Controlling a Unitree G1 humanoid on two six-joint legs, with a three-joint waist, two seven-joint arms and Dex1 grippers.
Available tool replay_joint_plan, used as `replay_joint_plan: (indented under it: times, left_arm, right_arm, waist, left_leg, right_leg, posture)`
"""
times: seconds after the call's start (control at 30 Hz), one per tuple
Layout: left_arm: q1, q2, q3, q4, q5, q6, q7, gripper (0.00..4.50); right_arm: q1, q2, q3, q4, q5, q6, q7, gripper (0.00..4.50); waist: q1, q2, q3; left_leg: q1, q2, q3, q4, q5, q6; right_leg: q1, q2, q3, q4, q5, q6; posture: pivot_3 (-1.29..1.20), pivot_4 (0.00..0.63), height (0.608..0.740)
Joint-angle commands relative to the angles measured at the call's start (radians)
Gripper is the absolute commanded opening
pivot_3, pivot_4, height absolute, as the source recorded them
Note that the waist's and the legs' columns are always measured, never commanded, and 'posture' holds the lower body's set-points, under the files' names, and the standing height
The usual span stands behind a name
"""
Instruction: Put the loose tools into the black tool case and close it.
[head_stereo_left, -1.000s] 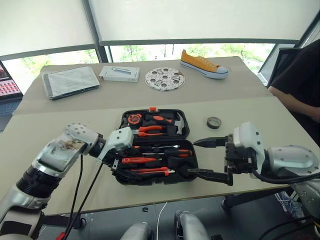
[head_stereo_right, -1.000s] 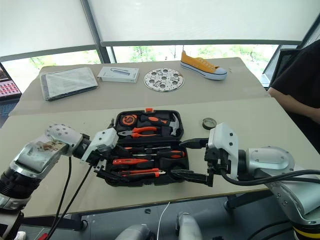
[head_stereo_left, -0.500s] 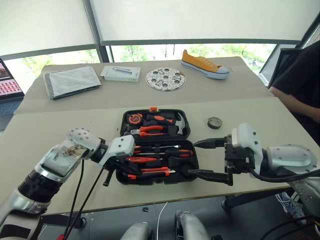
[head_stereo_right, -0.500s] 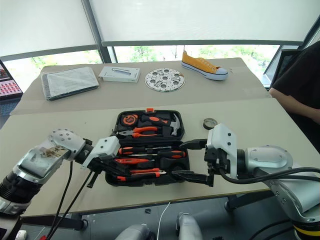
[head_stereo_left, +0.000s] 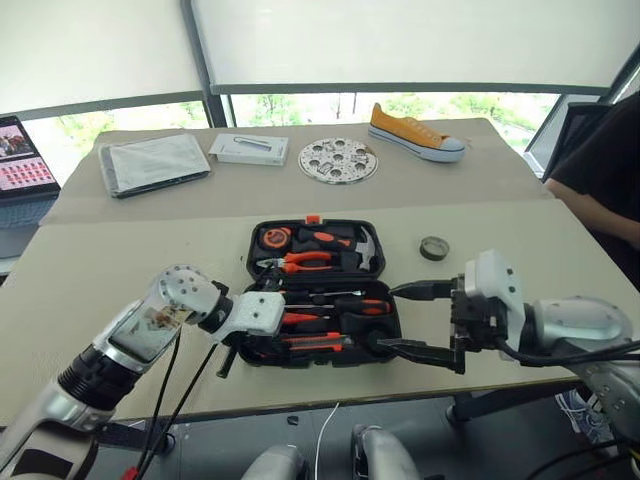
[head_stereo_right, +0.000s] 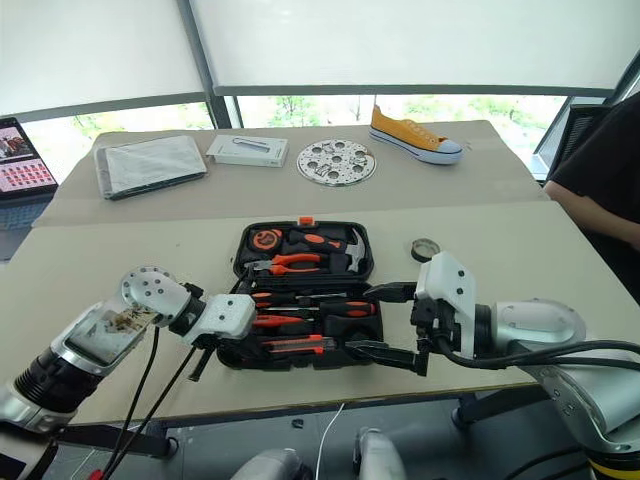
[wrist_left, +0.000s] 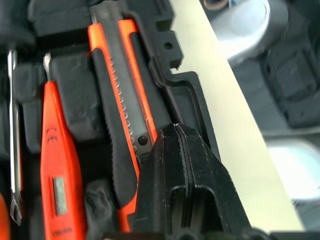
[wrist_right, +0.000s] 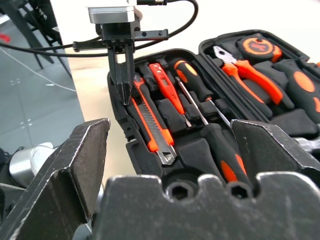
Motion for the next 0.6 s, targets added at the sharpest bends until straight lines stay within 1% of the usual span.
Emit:
replay_joint_plan:
  times: [0.03,0.07,0.13,0.17,0.23,0.3,0.33,0.37,0.4,0.47,0.6]
  left_arm:
    - [-0.028,0.023,0.173,-0.025,-0.186,0.139,-0.022,0.54]
    - [-0.033,0.029,0.206,-0.024,-0.225,0.165,-0.029,0.75]
    - [-0.041,0.051,0.294,-0.006,-0.304,0.218,-0.039,1.46]
    - [-0.043,0.058,0.323,0.0,-0.329,0.232,-0.038,1.95]
    - [-0.042,0.063,0.359,0.004,-0.354,0.244,-0.022,2.67]
    - [-0.033,0.071,0.388,0.007,-0.362,0.228,-0.015,3.4]
    - [-0.032,0.069,0.395,0.007,-0.367,0.221,-0.013,3.7]
    - [-0.035,0.068,0.397,0.006,-0.375,0.225,-0.012,4.15]
    - [-0.041,0.062,0.398,0.006,-0.382,0.232,-0.006,4.43]
    - [-0.057,0.049,0.395,0.006,-0.396,0.247,0.007,4.43]
    - [-0.06,0.045,0.375,-0.004,-0.383,0.227,0.019,4.43]
  right_arm:
    - [0.044,-0.046,-0.125,-0.014,0.063,0.051,0.001,4.5]
    - [0.061,-0.058,-0.149,-0.01,0.071,0.058,0.009,4.5]
    - [0.119,-0.092,-0.222,0.03,0.054,0.057,0.047,4.5]
    - [0.14,-0.104,-0.247,0.049,0.046,0.054,0.061,4.5]
    - [0.166,-0.124,-0.273,0.09,0.022,0.037,0.085,4.5]
    - [0.152,-0.149,-0.257,0.186,-0.045,-0.009,0.101,4.5]
    - [0.105,-0.156,-0.216,0.258,-0.092,-0.035,0.093,4.5]
    - [0.05,-0.157,-0.169,0.325,-0.136,-0.059,0.083,4.5]
    - [-0.005,-0.152,-0.123,0.38,-0.172,-0.077,0.078,4.5]
    - [-0.117,-0.127,-0.027,0.481,-0.244,-0.108,0.082,4.5]
    - [-0.335,-0.04,0.185,0.709,-0.442,-0.21,0.075,4.5]
  waist:
    - [-0.002,-0.001,0.0]
    - [-0.004,-0.001,0.0]
    - [-0.008,-0.001,0.0]
    - [-0.01,-0.001,0.0]
    - [-0.014,0.0,0.0]
    - [-0.016,0.0,0.0]
    - [-0.017,0.0,0.0]
    - [-0.02,-0.001,0.0]
    - [-0.022,-0.001,0.001]
    - [-0.024,-0.001,0.001]
    - [-0.028,-0.001,0.001]
  left_leg:
    - [0.0,0.0,0.0,0.0,0.001,0.001]
    - [-0.001,0.0,0.0,0.0,0.001,0.001]
    - [-0.002,0.0,0.0,0.0,0.001,0.001]
    - [-0.003,0.0,0.0,0.0,0.001,0.001]
    - [-0.003,0.0,0.0,0.0,0.001,0.001]
    - [-0.003,-0.001,0.001,0.0,-0.001,-0.002]
    - [-0.003,-0.001,0.002,0.0,-0.001,-0.003]
    - [-0.002,-0.002,0.002,0.001,-0.002,-0.003]
    - [-0.001,-0.001,0.003,0.001,-0.002,-0.005]
    - [0.0,-0.001,0.004,0.001,-0.004,-0.007]
    - [-0.001,0.001,0.004,0.0,-0.003,-0.007]
  right_leg:
    - [-0.001,0.0,0.0,0.0,0.0,0.0]
    - [-0.002,0.001,0.0,0.001,0.0,0.0]
    - [-0.005,0.001,-0.001,0.001,0.0,-0.001]
    - [-0.006,0.001,-0.002,0.001,0.001,-0.002]
    - [-0.007,0.001,-0.005,0.001,0.001,-0.002]
    - [-0.006,0.0,-0.005,0.001,0.001,-0.002]
    - [-0.006,0.0,-0.005,0.001,0.001,-0.002]
    - [-0.005,-0.001,-0.004,0.001,0.001,-0.001]
    - [-0.004,0.0,-0.003,0.001,0.001,-0.001]
    - [-0.003,-0.001,0.002,0.001,0.001,-0.001]
    - [-0.005,0.0,0.003,0.001,0.001,-0.002]
  posture:
    - [0.0,0.15,0.737]
    - [0.0,0.15,0.737]
    - [0.0,0.15,0.737]
    - [0.0,0.15,0.737]
    - [0.0,0.15,0.737]
    - [0.0,0.15,0.737]
    - [0.0,0.15,0.737]
    - [0.0,0.15,0.737]
    - [0.0,0.15,0.737]
    - [0.0,0.15,0.737]
    - [0.0,0.15,0.737]
